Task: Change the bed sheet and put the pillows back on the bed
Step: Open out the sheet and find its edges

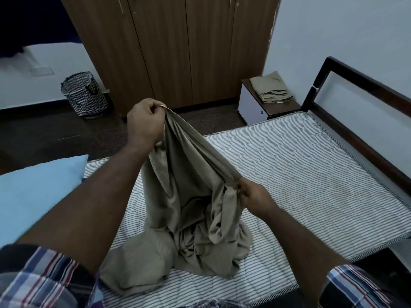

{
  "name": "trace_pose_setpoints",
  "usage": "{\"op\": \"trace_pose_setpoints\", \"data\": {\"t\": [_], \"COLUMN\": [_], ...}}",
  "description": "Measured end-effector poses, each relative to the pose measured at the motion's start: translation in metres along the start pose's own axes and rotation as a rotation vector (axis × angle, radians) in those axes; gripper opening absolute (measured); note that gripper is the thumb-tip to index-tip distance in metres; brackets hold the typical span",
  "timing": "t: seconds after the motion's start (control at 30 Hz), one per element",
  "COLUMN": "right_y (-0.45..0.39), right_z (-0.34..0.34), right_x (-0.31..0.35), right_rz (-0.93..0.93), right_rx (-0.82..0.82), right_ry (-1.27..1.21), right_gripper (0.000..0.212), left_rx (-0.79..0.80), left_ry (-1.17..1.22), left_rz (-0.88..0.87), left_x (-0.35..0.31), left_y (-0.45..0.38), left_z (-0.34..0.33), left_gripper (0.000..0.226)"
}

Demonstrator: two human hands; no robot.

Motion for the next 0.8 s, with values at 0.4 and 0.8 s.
{"op": "trace_pose_setpoints", "data": {"t": [0.4, 0.8], "right_y": [-0.020, -0.009], "right_z": [0.073, 0.134], "right_x": [-0.008, 0.024], "right_rz": [-0.303, -0.143], "right_rx": [-0.378, -0.261], "right_ry": [-0.294, -1.224], "right_gripper": [0.024, 0.031], "left_rx": [-0.064, -0.031], "left_ry": [-0.051, -0.154], "left_rz": [0.138, 0.217], "left_x": [0.031, 0.055], "left_y": [-0.006, -0.017], "left_z": [-0.001, -0.003], "left_gripper": [0.024, 0.028]}}
Point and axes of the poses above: each hand's wrist, its own y-axis away from the middle knuckle, its own z-axis out of the back of the hand, x = y × z, the point moved 6 cm from there along -y, towards the middle knuckle, and after that the axes turned 12 degrees about z, right-handed, at the moved point
